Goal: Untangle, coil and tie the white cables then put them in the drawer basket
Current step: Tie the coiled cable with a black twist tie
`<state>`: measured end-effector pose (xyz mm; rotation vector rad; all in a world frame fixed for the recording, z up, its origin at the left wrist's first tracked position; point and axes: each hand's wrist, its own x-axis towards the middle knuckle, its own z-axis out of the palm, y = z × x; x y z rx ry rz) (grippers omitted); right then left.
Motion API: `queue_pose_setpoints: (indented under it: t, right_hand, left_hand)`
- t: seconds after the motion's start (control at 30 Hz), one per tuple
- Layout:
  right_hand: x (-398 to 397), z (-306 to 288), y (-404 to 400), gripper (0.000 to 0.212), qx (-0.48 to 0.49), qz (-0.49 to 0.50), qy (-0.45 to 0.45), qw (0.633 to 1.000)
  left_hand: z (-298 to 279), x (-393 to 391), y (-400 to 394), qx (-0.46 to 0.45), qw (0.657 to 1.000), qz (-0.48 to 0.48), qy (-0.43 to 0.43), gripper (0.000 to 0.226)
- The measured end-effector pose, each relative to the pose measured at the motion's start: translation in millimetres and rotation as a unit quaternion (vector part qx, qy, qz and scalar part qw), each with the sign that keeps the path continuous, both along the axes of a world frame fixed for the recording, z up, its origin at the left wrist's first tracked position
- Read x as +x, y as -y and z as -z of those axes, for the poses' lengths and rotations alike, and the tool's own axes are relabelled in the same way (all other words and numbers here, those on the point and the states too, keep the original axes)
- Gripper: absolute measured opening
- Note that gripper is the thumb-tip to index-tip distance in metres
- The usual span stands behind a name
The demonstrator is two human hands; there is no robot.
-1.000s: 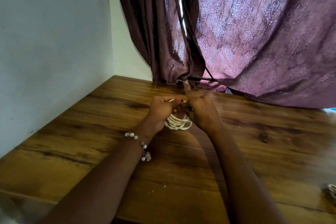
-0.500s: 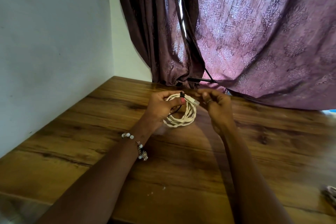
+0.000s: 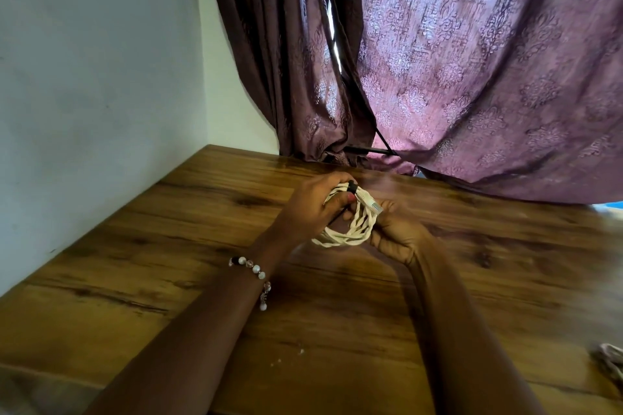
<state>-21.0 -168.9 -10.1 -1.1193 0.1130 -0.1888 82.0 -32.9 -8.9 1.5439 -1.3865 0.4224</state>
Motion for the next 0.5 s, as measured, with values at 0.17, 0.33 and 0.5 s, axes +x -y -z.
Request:
queue_pose_setpoints:
  t: [0.17,0.33,0.5]
  right_hand:
    - [3,-4,-10,0.033,0.059,0.057,-0.013,0.997]
    - [15,-2,-11,0.029,0.115,0.142,-0.017,0.983]
    - [15,-1,-4,0.03,0.143,0.16,-0.006,0.977]
  left_hand:
    - [1,4,4,0.011,1.0,-0.009,0.02,0.03]
    - [1,7,2,0.001,1.0,-0.002,0.008,0.027]
    - [5,1,4,-0.01,0.997,0.018,-0.08,0.025]
